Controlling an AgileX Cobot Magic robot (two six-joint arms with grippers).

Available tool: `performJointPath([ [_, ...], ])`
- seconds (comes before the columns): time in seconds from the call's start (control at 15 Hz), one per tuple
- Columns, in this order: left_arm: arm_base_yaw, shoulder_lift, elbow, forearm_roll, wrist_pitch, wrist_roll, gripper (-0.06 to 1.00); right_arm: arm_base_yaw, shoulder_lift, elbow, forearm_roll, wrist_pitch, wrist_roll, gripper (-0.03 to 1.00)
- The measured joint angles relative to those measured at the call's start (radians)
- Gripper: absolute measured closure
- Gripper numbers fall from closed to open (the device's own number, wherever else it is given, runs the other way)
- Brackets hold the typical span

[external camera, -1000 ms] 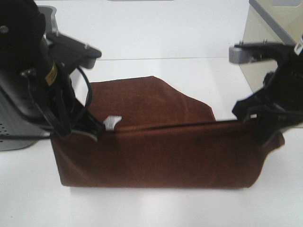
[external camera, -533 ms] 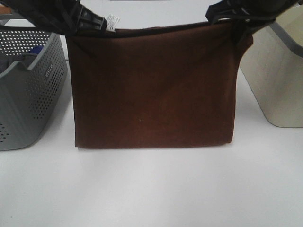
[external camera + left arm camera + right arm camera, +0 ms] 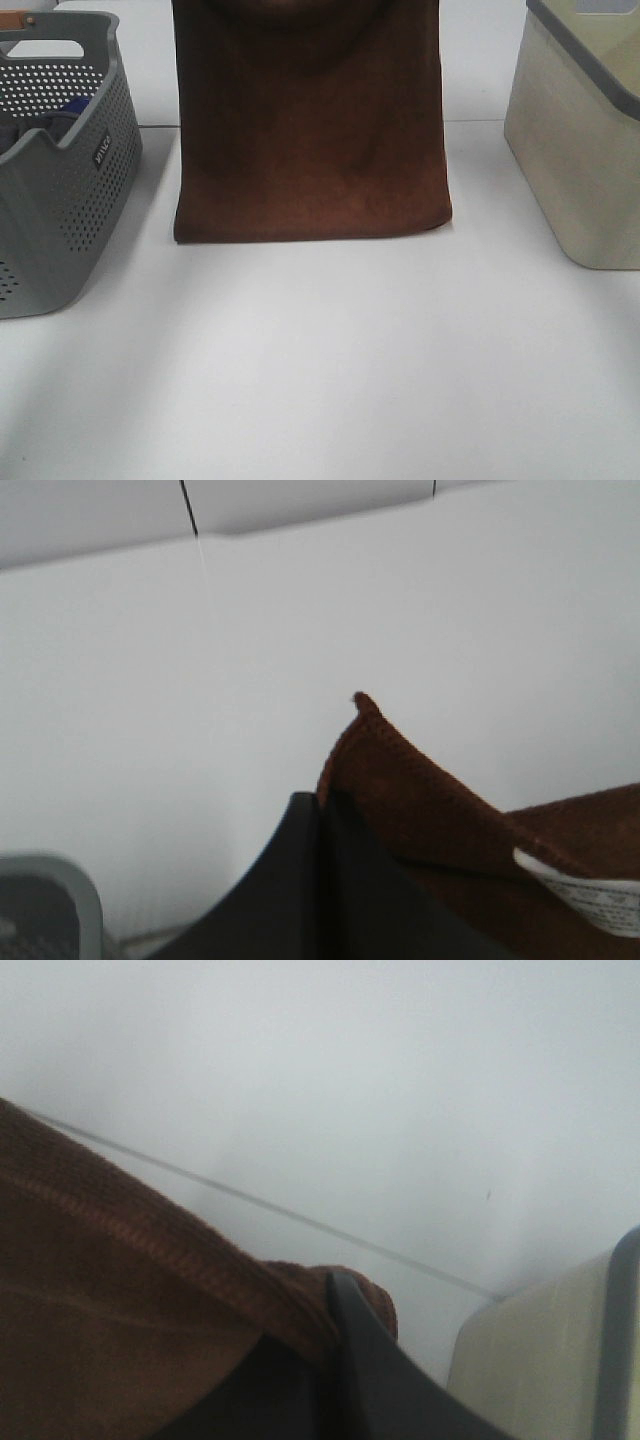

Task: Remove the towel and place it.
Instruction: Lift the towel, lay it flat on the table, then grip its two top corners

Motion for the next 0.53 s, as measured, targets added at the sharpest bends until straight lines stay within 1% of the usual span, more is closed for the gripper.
performJointPath([
  [0.2, 0.0, 0.005, -0.27, 0.003, -0.025, 0.025, 0.94, 0.0, -0.009, -0.19, -0.015, -0.038, -0.131, 0.97],
  [0.33, 0.0, 0.003, -0.435, 0.011, -0.033, 0.035, 0.94, 0.0, -0.061, -0.267, -0.017, -0.08, -0.17, 0.97],
  [0.4, 0.0, 0.001, -0.488, 0.013, -0.034, 0.037, 0.94, 0.0, -0.093, -0.281, -0.017, -0.101, -0.171, 0.97],
  [0.53, 0.0, -0.004, -0.51, 0.014, -0.054, 0.053, 0.94, 0.0, -0.144, -0.291, -0.017, -0.114, -0.171, 0.97],
])
